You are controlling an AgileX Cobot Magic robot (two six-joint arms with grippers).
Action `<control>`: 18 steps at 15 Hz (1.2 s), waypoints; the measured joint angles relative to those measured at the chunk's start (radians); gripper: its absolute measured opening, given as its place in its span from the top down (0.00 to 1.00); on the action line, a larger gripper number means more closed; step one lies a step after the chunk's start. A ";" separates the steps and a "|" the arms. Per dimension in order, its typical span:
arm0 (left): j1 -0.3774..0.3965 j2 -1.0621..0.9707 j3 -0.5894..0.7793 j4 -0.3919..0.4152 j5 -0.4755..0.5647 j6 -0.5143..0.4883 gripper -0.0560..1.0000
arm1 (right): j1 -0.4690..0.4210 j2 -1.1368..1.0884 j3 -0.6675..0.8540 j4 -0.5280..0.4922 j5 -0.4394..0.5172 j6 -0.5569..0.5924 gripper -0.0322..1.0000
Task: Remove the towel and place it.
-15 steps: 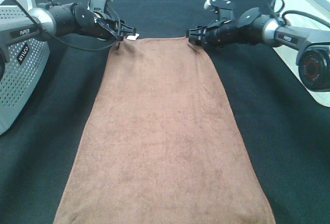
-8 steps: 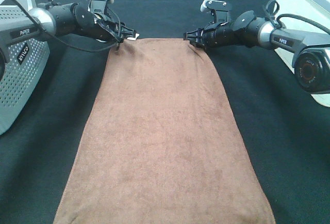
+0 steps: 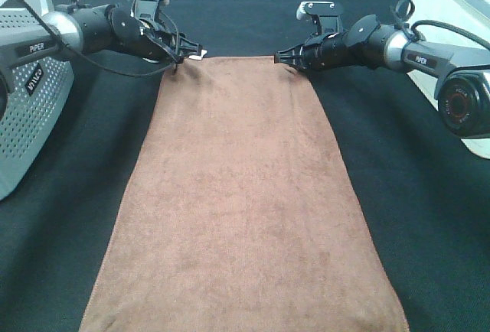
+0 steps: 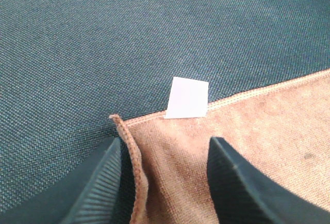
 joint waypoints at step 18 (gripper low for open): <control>0.000 0.000 0.000 0.000 0.005 -0.026 0.48 | -0.044 -0.038 0.000 -0.065 0.001 0.001 0.86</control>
